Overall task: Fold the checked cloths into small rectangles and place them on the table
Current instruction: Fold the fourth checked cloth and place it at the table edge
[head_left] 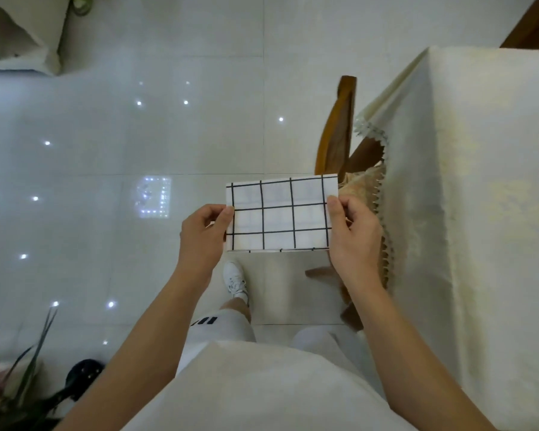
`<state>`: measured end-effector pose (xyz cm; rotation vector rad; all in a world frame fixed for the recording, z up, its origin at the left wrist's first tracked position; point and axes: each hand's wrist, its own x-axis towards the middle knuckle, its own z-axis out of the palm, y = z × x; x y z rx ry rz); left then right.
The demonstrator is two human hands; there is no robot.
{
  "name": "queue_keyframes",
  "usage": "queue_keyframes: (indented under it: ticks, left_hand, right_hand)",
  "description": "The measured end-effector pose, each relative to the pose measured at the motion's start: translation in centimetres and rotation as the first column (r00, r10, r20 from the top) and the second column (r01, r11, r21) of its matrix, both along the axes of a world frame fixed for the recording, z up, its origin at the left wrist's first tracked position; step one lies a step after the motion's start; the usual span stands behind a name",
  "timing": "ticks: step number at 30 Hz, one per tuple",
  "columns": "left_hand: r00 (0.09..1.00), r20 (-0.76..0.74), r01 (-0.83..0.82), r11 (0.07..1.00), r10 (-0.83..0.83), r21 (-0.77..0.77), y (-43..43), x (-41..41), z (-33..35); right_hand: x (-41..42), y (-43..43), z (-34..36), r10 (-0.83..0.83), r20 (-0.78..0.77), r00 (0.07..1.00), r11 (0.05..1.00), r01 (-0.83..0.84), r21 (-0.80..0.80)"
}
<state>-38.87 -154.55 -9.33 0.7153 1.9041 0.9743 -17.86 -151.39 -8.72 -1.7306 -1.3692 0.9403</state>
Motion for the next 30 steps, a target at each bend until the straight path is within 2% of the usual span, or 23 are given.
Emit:
queue_keyframes:
  ticks: [6, 12, 22, 30]
  left_hand:
    - [0.999, 0.018, 0.038, 0.999, -0.038, -0.018, 7.1, -9.1, 0.6]
    - [0.998, 0.034, 0.059, 0.998, -0.058, -0.023, 12.2, -14.3, 0.6]
    - [0.996, 0.053, 0.078, 0.997, -0.078, -0.001, 21.6, -17.6, -0.2]
    - [0.990, 0.051, 0.132, 0.991, -0.132, 0.007, 35.6, -17.3, -1.6]
  right_hand:
    - [-8.6, 6.4, -0.1, -0.033, 0.008, 0.999, 0.999, 0.033, -0.032]
    - [-13.9, 10.3, 0.1, -0.066, -0.002, 0.998, 0.996, 0.066, -0.060]
    - [-17.2, 19.2, -0.3, -0.080, -0.017, 0.997, 0.996, 0.079, -0.051]
    - [-16.5, 32.7, -2.1, -0.122, -0.046, 0.991, 0.991, 0.119, -0.057]
